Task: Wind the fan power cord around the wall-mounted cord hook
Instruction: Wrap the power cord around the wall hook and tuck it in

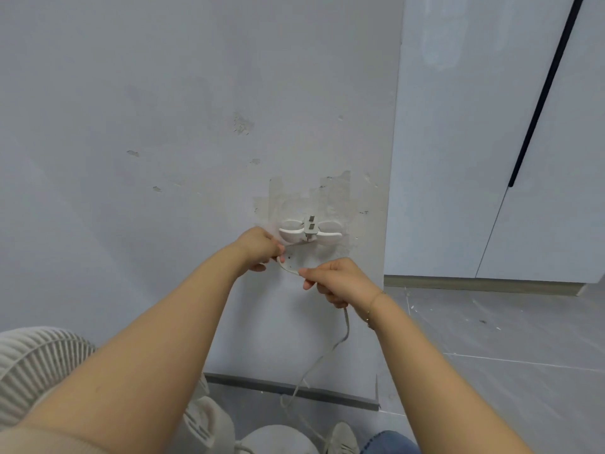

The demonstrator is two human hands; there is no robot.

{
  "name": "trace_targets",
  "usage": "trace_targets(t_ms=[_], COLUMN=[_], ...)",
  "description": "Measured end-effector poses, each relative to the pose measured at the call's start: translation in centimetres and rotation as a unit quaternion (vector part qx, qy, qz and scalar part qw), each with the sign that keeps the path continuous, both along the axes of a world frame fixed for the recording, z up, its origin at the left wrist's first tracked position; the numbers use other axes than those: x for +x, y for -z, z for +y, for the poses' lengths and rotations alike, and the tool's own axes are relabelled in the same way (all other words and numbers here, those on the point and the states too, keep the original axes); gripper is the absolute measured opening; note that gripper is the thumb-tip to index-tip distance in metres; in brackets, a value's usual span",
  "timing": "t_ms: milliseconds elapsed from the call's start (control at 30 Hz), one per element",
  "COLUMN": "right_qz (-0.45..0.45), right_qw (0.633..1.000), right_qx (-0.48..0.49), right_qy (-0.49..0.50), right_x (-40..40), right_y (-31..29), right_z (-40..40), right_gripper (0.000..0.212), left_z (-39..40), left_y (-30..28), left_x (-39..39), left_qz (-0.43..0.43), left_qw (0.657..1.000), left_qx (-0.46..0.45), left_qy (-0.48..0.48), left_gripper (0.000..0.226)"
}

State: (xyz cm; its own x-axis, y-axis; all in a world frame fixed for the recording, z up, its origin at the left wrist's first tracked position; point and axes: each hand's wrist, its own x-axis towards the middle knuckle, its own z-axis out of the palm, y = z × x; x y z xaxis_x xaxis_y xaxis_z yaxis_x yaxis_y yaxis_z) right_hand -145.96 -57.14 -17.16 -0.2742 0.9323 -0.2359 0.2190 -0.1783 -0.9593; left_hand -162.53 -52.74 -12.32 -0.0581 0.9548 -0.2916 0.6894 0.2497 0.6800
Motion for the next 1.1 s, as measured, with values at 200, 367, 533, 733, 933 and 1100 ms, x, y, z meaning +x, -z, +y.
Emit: trace_targets(t_ms=[200, 367, 533, 733, 933, 1100], right_qz=[0.002, 0.012, 0.018, 0.047, 0.101, 0.166], right_qw=[0.996, 0.978, 0.967, 0.954, 0.944, 0.925], right_qx=[0.084, 0.201, 0.248, 0.283, 0.276, 0.237], right_qy=[-0.027, 0.045, 0.049, 0.087, 0.151, 0.245], right_x=[1.4, 1.3, 1.1, 0.9, 2.0, 2.6], right_y=[-1.9, -2.4, -3.3, -4.3, -5.5, -5.3], right_z=[-0.4, -0.6, -0.5, -0.5, -0.4, -0.3], right_gripper=[0.021, 0.022, 0.022, 0.022, 0.021, 0.022], left_z=[0.3, 0.3, 0.2, -0.4, -1.8, -1.7], left_y=[-0.5, -1.0, -1.6, -2.5, -3.4, -2.9], left_x=[-0.7, -0.4, 0.2, 0.8, 0.8, 0.8], left_qz=[-0.218, -0.308, -0.334, -0.253, -0.169, -0.127], left_qw=[0.967, 0.930, 0.916, 0.943, 0.965, 0.966], left_qx=[-0.029, -0.024, 0.024, 0.130, 0.189, 0.227], left_qy=[-0.129, -0.199, -0.221, -0.175, -0.061, 0.010], left_gripper=[0.014, 0.017, 0.010, 0.010, 0.009, 0.014])
